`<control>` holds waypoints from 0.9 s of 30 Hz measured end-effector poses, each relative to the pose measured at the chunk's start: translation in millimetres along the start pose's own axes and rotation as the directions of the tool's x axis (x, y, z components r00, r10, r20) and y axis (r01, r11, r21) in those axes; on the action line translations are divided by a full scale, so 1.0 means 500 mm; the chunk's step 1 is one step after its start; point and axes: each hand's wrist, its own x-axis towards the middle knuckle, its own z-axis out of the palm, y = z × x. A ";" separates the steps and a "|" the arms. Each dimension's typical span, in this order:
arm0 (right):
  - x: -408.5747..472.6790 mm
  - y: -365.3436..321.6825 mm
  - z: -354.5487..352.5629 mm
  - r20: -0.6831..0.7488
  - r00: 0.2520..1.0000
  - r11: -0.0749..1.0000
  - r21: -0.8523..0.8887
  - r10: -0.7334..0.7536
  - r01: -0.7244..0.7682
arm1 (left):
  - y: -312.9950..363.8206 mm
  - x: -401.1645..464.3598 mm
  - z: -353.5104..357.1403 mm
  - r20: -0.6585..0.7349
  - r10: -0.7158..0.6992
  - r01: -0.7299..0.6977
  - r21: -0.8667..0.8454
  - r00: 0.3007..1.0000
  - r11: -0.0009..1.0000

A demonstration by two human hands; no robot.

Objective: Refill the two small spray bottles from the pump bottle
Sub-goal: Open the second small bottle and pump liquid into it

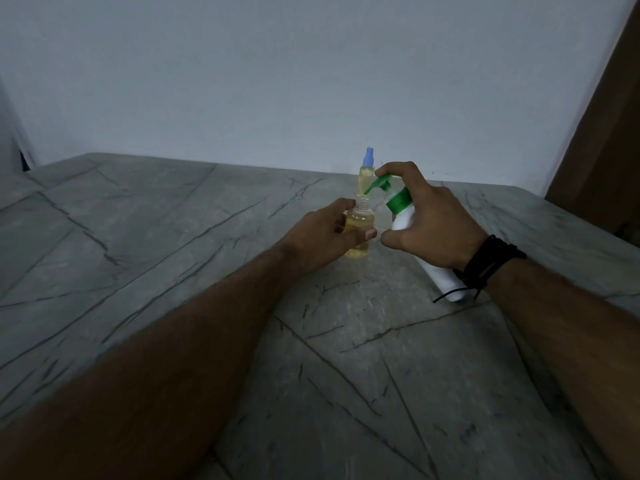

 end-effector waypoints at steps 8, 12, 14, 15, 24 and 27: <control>0.000 -0.001 0.001 -0.002 1.000 1.000 0.001 0.005 -0.005 | -0.003 0.002 0.001 -0.005 0.002 -0.002 -0.001 1.000 1.000; 0.000 -0.002 -0.001 0.001 1.000 1.000 0.003 0.007 -0.007 | -0.001 0.001 0.001 -0.009 0.007 -0.007 -0.006 1.000 1.000; 0.001 -0.003 0.000 0.005 1.000 1.000 0.004 0.010 -0.010 | -0.002 0.001 0.001 -0.005 0.007 -0.007 -0.006 1.000 1.000; 0.001 -0.003 0.001 0.004 1.000 1.000 0.006 0.009 -0.009 | -0.001 0.001 0.001 -0.002 0.006 -0.006 -0.006 1.000 1.000; 0.001 -0.002 0.001 0.000 1.000 1.000 0.019 0.001 -0.001 | -0.002 -0.001 0.000 -0.014 0.012 -0.012 0.000 1.000 1.000; 0.001 -0.001 0.000 0.004 1.000 1.000 0.030 0.005 -0.005 | -0.001 0.001 0.000 -0.014 0.002 -0.002 0.005 1.000 1.000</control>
